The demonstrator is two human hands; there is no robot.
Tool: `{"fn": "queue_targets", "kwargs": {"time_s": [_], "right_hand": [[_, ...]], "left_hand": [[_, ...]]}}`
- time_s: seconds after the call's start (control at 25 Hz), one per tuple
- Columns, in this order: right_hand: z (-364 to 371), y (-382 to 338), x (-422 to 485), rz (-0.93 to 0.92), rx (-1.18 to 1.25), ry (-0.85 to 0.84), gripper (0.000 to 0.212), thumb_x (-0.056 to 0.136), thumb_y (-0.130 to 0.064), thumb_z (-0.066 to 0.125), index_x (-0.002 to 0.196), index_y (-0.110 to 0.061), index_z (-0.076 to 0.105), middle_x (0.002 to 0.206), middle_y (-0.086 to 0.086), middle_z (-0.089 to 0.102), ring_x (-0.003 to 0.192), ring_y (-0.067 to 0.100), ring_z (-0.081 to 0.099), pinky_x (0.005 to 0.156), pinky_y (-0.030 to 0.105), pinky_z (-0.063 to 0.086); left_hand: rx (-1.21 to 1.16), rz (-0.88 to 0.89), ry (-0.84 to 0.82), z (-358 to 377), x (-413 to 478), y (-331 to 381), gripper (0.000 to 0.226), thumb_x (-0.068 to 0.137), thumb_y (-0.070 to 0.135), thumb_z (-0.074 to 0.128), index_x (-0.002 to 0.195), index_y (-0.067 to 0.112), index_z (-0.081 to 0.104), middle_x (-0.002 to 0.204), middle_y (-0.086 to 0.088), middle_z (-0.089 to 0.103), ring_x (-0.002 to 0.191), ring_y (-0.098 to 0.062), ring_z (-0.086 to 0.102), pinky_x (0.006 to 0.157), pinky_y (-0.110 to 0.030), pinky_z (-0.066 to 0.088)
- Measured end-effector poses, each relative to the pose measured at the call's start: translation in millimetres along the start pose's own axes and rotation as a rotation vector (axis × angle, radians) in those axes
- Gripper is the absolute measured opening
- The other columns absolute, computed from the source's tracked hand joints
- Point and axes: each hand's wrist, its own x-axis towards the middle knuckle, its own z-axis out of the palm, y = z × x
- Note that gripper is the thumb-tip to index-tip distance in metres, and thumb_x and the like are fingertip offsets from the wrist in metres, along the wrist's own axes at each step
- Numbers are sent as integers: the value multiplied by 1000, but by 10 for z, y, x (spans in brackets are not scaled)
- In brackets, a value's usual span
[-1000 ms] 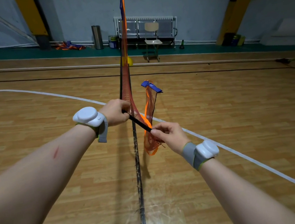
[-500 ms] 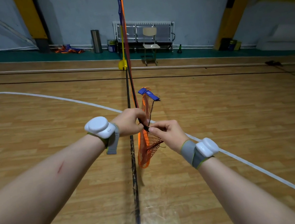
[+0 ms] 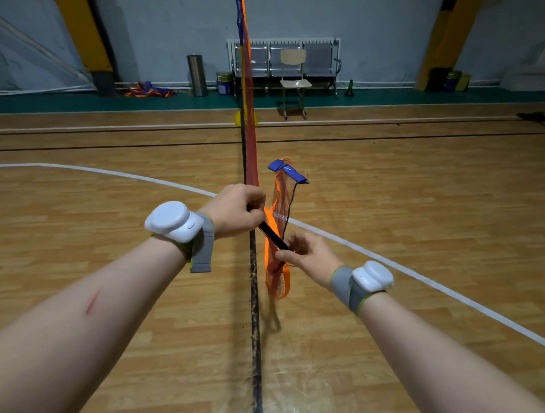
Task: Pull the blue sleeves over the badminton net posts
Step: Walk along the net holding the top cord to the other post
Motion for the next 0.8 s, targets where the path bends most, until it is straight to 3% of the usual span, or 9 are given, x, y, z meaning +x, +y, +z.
{"fn": "queue_targets", "kwargs": {"time_s": [0.08,0.2,0.36,0.48,0.56,0.72,0.8], "right_hand": [[-30,43,-28,-1,-29,42,17,82,-17,67,74,-23,53,90,11,61,80,19,63,69,24,48],[-107,41,-95,7,-16,14,11,86,-17,63,83,-11,54,77,3,54,56,-5,55,57,8,40],[-107,-11,-220,-24,-3,53,5,88,-17,60,83,-15,60,66,-6,52,54,-2,46,58,13,37],[-34,-167,-326,-67,28,81,8,87,-16,62,89,-18,69,72,-11,56,66,0,51,68,21,44],[84,-334,-398,-141,6,80,13,85,-16,63,95,-12,71,77,-12,54,73,3,52,74,25,46],[375,-618,-475,-242,-42,85,17,85,-11,63,99,-5,71,76,-12,51,71,-8,51,71,9,40],[505,-667,-498,-212,-32,82,19,86,-11,61,101,-4,70,75,-13,50,71,-5,51,74,16,43]], "left_hand": [[-12,-28,24,-34,-36,-6,16,80,6,48,65,11,46,64,0,46,60,-14,40,56,-25,34],[-67,-73,55,-78,-77,-9,21,82,6,48,63,13,45,68,-2,48,60,-12,41,57,-26,35],[-5,-88,39,-75,-107,-88,13,83,6,46,71,3,52,73,-10,53,64,-19,44,61,-31,39],[72,-91,22,-49,-168,-261,12,81,5,44,73,0,52,78,-17,57,69,-24,47,66,-40,44],[66,-83,25,-51,-235,-365,13,81,4,44,70,6,51,77,-12,57,72,-25,50,68,-38,43],[66,36,43,-65,-379,-371,13,78,0,49,75,10,57,88,-6,57,84,-24,54,76,-33,44],[29,100,12,-74,-510,-349,18,76,-2,49,74,14,56,88,-4,56,85,-23,54,75,-28,42]]}}
